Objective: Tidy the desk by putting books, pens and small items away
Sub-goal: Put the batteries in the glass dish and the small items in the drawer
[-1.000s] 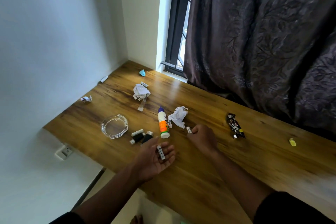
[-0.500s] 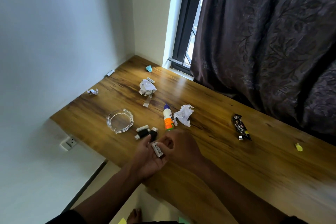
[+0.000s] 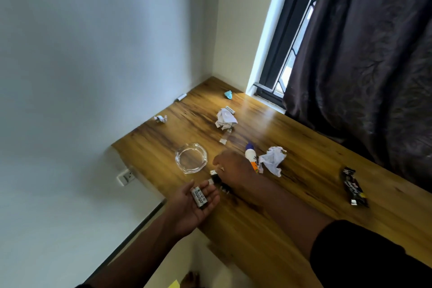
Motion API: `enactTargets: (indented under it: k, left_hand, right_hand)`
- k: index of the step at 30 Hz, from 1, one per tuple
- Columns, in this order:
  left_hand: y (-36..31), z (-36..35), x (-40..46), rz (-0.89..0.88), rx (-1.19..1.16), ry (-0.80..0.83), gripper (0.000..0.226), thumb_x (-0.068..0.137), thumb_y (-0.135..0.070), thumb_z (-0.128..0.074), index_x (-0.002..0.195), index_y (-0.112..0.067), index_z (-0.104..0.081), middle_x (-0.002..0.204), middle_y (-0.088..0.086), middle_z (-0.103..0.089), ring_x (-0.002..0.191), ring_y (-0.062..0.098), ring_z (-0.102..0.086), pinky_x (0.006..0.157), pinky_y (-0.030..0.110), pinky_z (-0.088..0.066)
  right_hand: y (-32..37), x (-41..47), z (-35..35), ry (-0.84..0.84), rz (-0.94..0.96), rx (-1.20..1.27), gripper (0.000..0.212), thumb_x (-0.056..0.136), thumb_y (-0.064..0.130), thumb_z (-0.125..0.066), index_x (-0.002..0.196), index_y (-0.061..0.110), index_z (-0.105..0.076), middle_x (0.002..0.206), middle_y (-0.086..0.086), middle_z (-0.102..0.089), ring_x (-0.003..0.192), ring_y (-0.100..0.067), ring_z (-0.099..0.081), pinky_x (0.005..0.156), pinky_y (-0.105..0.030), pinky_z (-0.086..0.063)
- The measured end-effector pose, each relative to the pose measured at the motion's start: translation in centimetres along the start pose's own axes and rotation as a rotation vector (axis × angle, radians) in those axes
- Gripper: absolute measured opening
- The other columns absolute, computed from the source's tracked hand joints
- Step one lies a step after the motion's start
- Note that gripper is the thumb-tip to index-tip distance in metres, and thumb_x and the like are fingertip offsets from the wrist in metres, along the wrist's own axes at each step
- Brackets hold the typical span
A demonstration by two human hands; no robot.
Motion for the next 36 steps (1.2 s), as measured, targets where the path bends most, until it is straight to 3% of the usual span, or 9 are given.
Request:
enactTargets:
  k: [9,16,20,22,25,30,31,34,36]
  left_hand:
    - [-3.7,1.8,-0.4,-0.055,-0.005,-0.024,0.050,0.107,-0.034,-0.045,0.137,0.005,-0.054,0.106,0.023,-0.072,0.105,0.036,-0.067,0.088,0.051,-0.059]
    - [-4.9,0.0,-0.1,-0.040,0.000,0.100,0.055,0.108,-0.038,-0.041,0.139,0.006,-0.052,0.129,0.028,-0.067,0.112,0.042,-0.070,0.092,0.054,-0.059]
    - [-7.0,-2.7,0.6,-0.071,0.036,0.185,0.061,0.108,-0.044,-0.039,0.145,0.002,-0.050,0.139,0.018,-0.060,0.122,0.034,-0.064,0.099,0.050,-0.056]
    - [-7.7,-4.4,0.6,-0.089,0.028,0.222,0.058,0.107,-0.043,-0.038,0.140,0.002,-0.058,0.131,0.016,-0.063,0.113,0.028,-0.065,0.094,0.046,-0.058]
    - [-8.4,-6.1,0.7,-0.091,-0.004,0.239,0.063,0.107,-0.041,-0.032,0.104,0.003,-0.076,0.098,0.017,-0.074,0.083,0.027,-0.076,0.073,0.038,-0.063]
    - [-8.9,-6.5,1.9,-0.054,-0.031,0.174,0.047,0.107,-0.033,-0.035,0.097,-0.001,-0.068,0.085,0.013,-0.071,0.074,0.023,-0.073,0.070,0.033,-0.060]
    - [-9.0,-6.4,2.0,-0.051,-0.059,0.159,0.045,0.107,-0.031,-0.036,0.097,-0.001,-0.068,0.085,0.013,-0.072,0.075,0.022,-0.074,0.070,0.032,-0.062]
    - [-9.5,-6.0,2.5,-0.062,-0.120,0.086,0.045,0.107,-0.033,-0.041,0.127,0.000,-0.063,0.119,0.014,-0.070,0.122,0.023,-0.065,0.107,0.038,-0.049]
    - [-10.0,-6.1,2.4,-0.077,-0.162,0.058,0.046,0.109,-0.033,-0.040,0.128,0.004,-0.060,0.118,0.018,-0.070,0.126,0.026,-0.060,0.102,0.044,-0.054]
  right_hand:
    - [0.1,2.1,-1.0,-0.032,-0.024,-0.107,0.016,0.093,0.030,-0.060,0.106,0.023,-0.065,0.112,-0.003,-0.059,0.101,-0.025,-0.059,0.079,-0.038,-0.054]
    - [1.2,1.0,2.9,-0.335,-0.144,0.154,0.010,0.091,0.031,-0.065,0.094,0.022,-0.066,0.091,0.001,-0.067,0.083,-0.020,-0.063,0.065,-0.030,-0.046]
    - [4.0,0.0,6.2,-0.523,-0.092,0.371,0.008,0.086,0.030,-0.072,0.090,0.023,-0.070,0.078,0.009,-0.067,0.068,-0.006,-0.062,0.062,-0.029,-0.056]
    - [6.0,-0.3,7.1,-0.535,-0.023,0.380,0.008,0.085,0.030,-0.073,0.089,0.023,-0.070,0.077,0.009,-0.066,0.067,-0.005,-0.061,0.061,-0.029,-0.055]
    - [7.9,0.1,6.8,-0.468,0.060,0.316,0.010,0.085,0.031,-0.072,0.090,0.023,-0.068,0.083,0.006,-0.065,0.072,-0.011,-0.061,0.063,-0.036,-0.057]
    - [8.1,0.9,5.9,-0.419,0.102,0.210,0.016,0.088,0.026,-0.068,0.102,0.019,-0.070,0.097,-0.001,-0.065,0.085,-0.018,-0.062,0.070,-0.040,-0.056]
    - [7.9,1.2,6.1,-0.431,0.103,0.212,0.014,0.089,0.024,-0.068,0.102,0.019,-0.071,0.098,0.000,-0.065,0.086,-0.017,-0.063,0.070,-0.037,-0.056]
    - [6.3,2.5,7.5,-0.501,0.067,0.219,0.014,0.092,0.018,-0.066,0.104,0.020,-0.072,0.097,0.002,-0.070,0.085,-0.011,-0.065,0.074,-0.028,-0.056]
    - [4.2,4.0,8.7,-0.550,0.004,0.229,0.013,0.094,0.015,-0.065,0.104,0.019,-0.073,0.096,0.003,-0.072,0.082,-0.007,-0.064,0.072,-0.015,-0.050]
Point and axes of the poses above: each hand's wrist, its own x-axis towards the middle knuckle, its own z-axis out of the back of the hand, y = z × x, the point moved 6 cm from there along x, towards the middle knuckle
